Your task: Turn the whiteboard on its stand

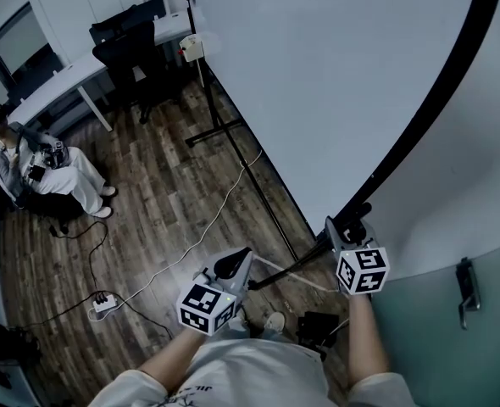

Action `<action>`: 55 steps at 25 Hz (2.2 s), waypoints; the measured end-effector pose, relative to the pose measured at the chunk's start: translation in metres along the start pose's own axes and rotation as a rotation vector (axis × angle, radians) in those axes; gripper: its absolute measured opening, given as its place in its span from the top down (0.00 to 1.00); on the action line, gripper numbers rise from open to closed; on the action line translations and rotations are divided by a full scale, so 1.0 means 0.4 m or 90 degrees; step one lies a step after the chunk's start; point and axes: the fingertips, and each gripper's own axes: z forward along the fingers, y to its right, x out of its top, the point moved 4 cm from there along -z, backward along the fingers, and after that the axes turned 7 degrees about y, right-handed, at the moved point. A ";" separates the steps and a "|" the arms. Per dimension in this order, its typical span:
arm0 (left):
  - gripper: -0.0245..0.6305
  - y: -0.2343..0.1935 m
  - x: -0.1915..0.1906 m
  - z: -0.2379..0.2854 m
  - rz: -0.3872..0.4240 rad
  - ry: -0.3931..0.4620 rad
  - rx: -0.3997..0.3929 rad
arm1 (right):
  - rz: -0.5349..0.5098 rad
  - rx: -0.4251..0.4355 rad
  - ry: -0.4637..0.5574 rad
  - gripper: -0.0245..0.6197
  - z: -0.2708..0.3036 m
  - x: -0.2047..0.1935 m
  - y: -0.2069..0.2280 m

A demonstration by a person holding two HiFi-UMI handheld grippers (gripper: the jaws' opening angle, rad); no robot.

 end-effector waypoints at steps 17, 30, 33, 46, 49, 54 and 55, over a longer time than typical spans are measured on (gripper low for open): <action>0.95 0.009 0.002 -0.015 0.005 0.000 -0.005 | -0.012 -0.031 -0.004 0.69 -0.020 0.001 0.001; 0.95 0.024 -0.001 -0.020 0.002 0.007 -0.015 | 0.017 -0.072 0.005 0.69 -0.143 -0.011 -0.027; 0.95 0.028 0.004 -0.025 0.002 0.008 -0.018 | 0.038 -0.062 0.007 0.69 -0.171 -0.011 -0.057; 0.95 0.035 0.014 -0.033 0.013 0.016 -0.020 | 0.056 0.006 -0.001 0.95 -0.199 0.003 -0.218; 0.95 0.036 0.010 -0.032 0.013 0.016 -0.019 | 0.051 0.022 -0.002 0.95 -0.193 0.004 -0.231; 0.95 0.033 0.013 -0.045 0.014 0.017 -0.018 | 0.048 0.026 -0.005 0.95 -0.191 0.009 -0.239; 0.95 0.031 0.013 -0.047 0.014 0.016 -0.018 | 0.048 0.027 -0.006 0.95 -0.191 0.008 -0.241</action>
